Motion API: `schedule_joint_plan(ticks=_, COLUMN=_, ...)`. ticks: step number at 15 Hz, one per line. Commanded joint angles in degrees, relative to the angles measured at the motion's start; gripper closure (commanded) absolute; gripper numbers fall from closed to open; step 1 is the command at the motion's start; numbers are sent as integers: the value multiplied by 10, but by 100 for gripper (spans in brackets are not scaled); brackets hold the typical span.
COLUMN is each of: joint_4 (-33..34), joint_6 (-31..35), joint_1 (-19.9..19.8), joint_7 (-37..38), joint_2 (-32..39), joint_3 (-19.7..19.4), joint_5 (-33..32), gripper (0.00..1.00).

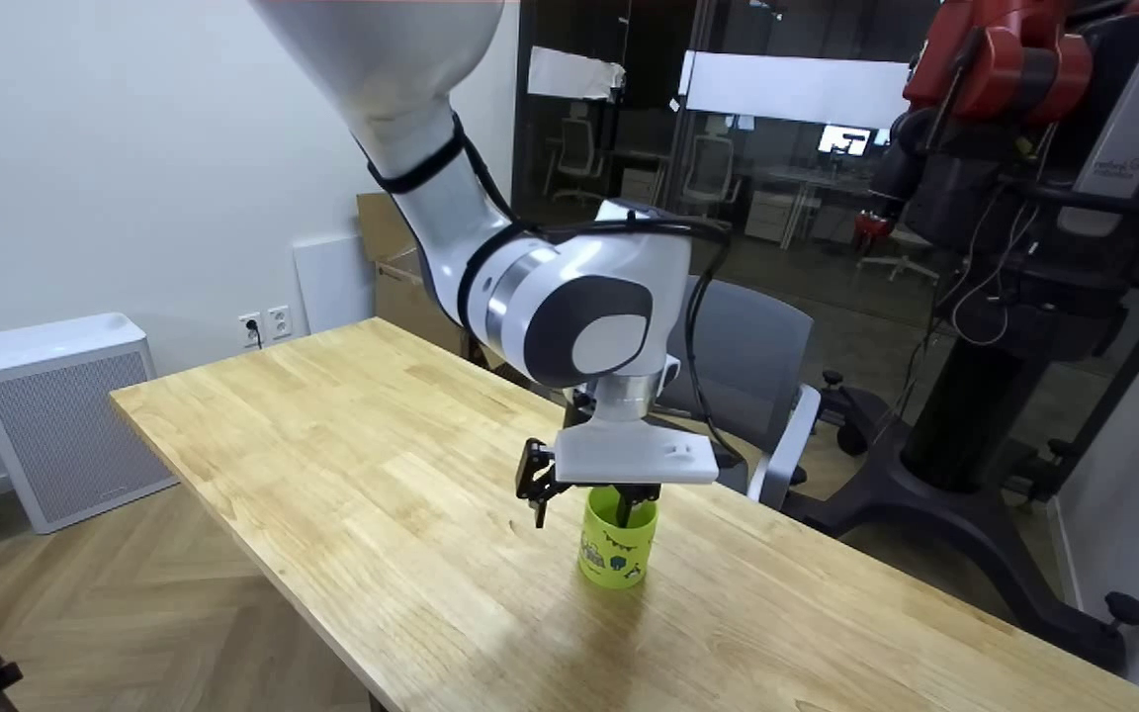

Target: Slide the mug backwards

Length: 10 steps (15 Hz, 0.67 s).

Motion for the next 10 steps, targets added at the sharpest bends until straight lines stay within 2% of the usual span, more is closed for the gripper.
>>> schedule_joint_plan(ticks=1, joint_4=43, joint_6=-29, joint_1=11, joint_7=-2, joint_2=21, joint_3=-13, joint_5=-3, gripper=0)
schedule_joint_plan(ticks=10, joint_4=37, joint_6=-32, joint_1=11, joint_7=-3, joint_2=18, joint_3=-12, joint_5=4, gripper=0)
